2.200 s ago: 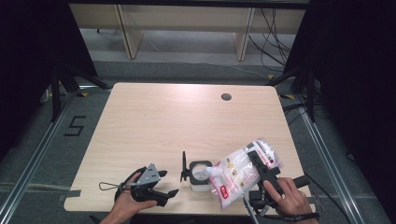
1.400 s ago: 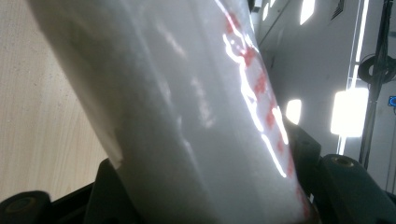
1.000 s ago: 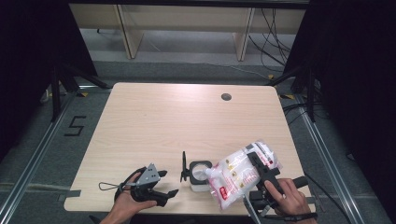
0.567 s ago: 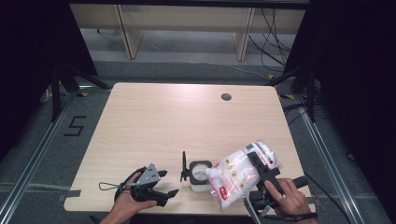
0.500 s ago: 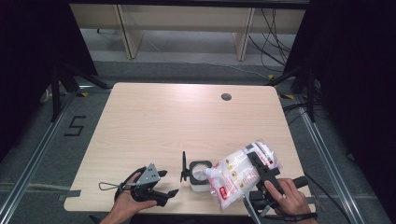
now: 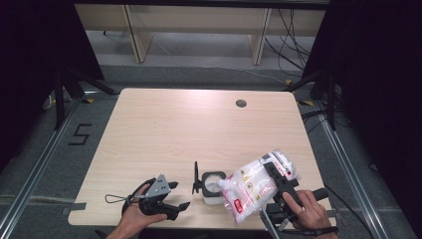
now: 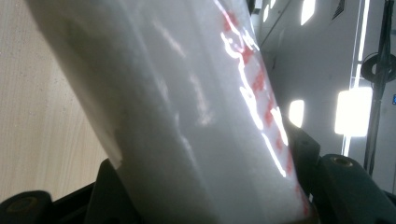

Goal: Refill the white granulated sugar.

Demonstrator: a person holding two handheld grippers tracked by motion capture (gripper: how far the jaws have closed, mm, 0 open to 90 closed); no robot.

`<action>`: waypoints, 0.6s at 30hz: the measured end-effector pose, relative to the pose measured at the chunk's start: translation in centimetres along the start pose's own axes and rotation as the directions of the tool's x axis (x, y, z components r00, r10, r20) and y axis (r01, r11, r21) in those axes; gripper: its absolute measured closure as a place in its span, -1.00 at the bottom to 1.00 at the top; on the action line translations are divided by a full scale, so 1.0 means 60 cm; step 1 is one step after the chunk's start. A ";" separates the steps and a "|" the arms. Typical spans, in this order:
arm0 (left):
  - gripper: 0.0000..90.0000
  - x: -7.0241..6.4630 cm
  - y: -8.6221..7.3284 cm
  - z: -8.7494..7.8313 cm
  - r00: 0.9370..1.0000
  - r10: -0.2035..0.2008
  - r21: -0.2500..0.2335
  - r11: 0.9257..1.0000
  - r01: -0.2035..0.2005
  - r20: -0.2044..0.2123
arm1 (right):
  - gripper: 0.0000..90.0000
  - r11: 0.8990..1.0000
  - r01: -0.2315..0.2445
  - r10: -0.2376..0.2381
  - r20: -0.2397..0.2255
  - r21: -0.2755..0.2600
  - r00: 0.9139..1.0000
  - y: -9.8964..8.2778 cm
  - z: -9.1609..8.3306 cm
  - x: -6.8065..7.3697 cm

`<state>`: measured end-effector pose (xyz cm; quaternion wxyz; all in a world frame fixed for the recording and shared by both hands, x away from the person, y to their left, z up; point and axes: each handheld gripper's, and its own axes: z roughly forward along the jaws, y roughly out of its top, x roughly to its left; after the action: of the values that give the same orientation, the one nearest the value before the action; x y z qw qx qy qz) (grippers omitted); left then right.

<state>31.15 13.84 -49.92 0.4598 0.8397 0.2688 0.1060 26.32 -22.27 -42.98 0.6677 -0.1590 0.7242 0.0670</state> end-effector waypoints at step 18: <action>-0.53 0.000 0.000 -0.001 1.000 -0.004 0.002 1.000 0.004 0.000 | 0.04 0.999 -0.036 0.036 -0.002 -0.002 0.999 0.001 0.002 0.008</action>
<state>31.13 13.84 -49.88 0.4592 0.8396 0.2705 0.1050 26.38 -22.27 -43.45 0.6655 -0.1468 0.7275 0.0796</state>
